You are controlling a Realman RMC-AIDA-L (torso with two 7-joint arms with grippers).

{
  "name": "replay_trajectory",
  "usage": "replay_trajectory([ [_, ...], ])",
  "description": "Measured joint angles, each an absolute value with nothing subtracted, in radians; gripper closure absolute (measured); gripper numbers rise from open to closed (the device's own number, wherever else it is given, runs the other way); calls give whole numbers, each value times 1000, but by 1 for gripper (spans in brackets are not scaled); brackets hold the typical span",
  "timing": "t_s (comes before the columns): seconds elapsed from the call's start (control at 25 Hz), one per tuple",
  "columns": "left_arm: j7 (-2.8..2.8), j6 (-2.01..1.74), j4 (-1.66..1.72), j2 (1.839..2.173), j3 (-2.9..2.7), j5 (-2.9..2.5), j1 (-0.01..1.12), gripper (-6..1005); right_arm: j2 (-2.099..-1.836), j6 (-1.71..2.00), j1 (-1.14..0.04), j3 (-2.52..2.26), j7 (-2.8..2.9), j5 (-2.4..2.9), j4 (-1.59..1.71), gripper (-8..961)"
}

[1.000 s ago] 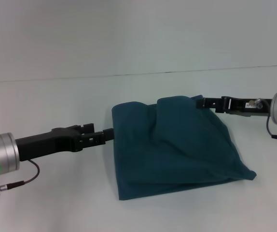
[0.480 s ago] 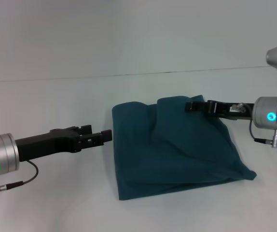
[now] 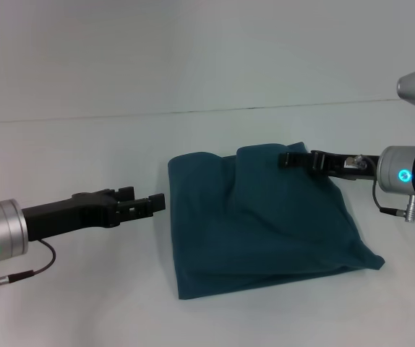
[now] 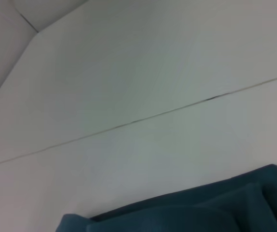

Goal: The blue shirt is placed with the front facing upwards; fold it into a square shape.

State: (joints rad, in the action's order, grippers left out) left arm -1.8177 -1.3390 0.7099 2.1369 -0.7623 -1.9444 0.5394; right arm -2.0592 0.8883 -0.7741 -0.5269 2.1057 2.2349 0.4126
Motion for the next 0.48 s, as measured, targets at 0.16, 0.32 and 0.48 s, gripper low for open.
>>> replay_trajectory([
  [0.16,-1818,-1338,710,2137,-762,-1945,542,81,-2062,879,-775,-528,2102,2235,413,91],
  [0.32,-1818,-1335,710,2137,-764,-1945,543,81,-2070,876,-780,-528,2094,2230,412,97],
  [0.48,-1818,-1327,709,2137,-764,-1945,541,81,-2073,887,-781,-532,2077,2197,412,103],
])
